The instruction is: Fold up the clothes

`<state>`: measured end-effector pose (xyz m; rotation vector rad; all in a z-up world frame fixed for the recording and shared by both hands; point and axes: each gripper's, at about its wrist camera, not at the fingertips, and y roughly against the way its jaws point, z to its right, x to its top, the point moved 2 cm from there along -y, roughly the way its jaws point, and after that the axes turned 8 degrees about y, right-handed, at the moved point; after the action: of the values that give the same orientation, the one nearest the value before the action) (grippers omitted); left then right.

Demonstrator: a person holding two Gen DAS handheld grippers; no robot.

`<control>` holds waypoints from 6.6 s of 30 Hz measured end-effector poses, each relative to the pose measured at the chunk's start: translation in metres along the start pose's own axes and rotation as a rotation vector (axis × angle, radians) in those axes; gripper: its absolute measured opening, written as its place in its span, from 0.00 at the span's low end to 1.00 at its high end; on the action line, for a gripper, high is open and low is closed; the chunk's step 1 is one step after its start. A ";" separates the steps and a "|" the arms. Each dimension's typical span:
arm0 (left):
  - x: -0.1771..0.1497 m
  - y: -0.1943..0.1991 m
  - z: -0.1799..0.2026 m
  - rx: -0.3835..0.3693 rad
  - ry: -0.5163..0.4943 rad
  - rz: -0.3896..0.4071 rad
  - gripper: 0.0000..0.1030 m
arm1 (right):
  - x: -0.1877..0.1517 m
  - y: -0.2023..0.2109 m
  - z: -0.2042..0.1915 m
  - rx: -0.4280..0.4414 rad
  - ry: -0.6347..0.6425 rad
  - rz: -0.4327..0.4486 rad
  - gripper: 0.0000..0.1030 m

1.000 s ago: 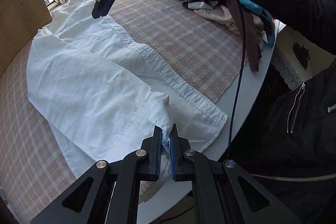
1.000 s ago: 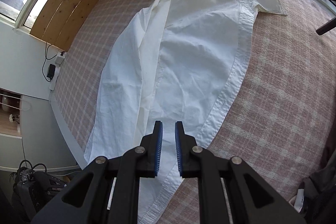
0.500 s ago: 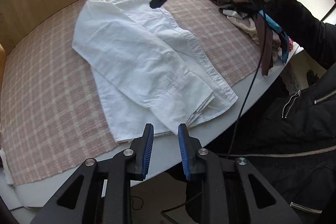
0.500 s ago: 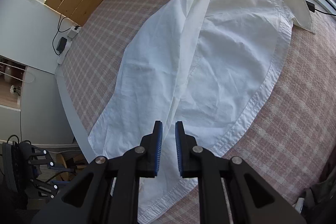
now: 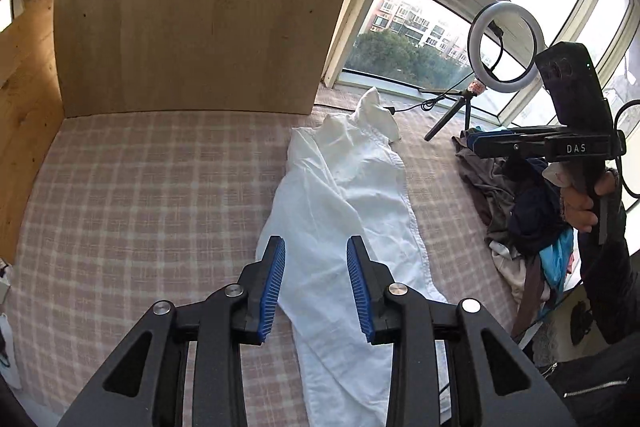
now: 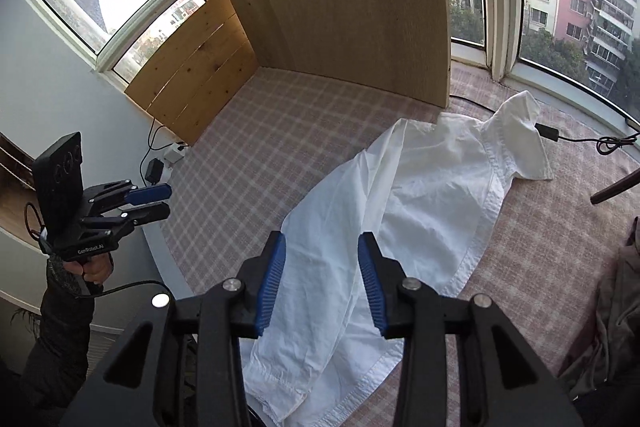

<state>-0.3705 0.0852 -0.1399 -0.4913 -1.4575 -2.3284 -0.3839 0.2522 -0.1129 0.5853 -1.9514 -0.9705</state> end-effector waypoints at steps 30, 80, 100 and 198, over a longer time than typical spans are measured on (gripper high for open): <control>-0.056 -0.164 -0.001 -0.068 -0.153 -0.298 0.33 | 0.046 -0.211 0.107 -0.121 0.062 -0.332 0.04; 0.137 -0.285 -0.001 0.143 -0.350 -0.152 0.33 | 0.022 -0.166 0.162 -0.122 -0.028 -0.204 0.07; 0.129 -0.318 0.021 0.204 -0.476 -0.230 0.01 | 0.003 -0.191 0.179 -0.114 -0.064 -0.250 0.08; -0.021 -0.116 -0.094 0.074 0.053 -0.142 0.25 | 0.056 -0.263 0.047 -0.009 0.138 -0.248 0.13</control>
<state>-0.4161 0.0495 -0.2790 -0.3127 -1.5942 -2.3646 -0.4445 0.0774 -0.3139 0.8813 -1.7789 -1.0603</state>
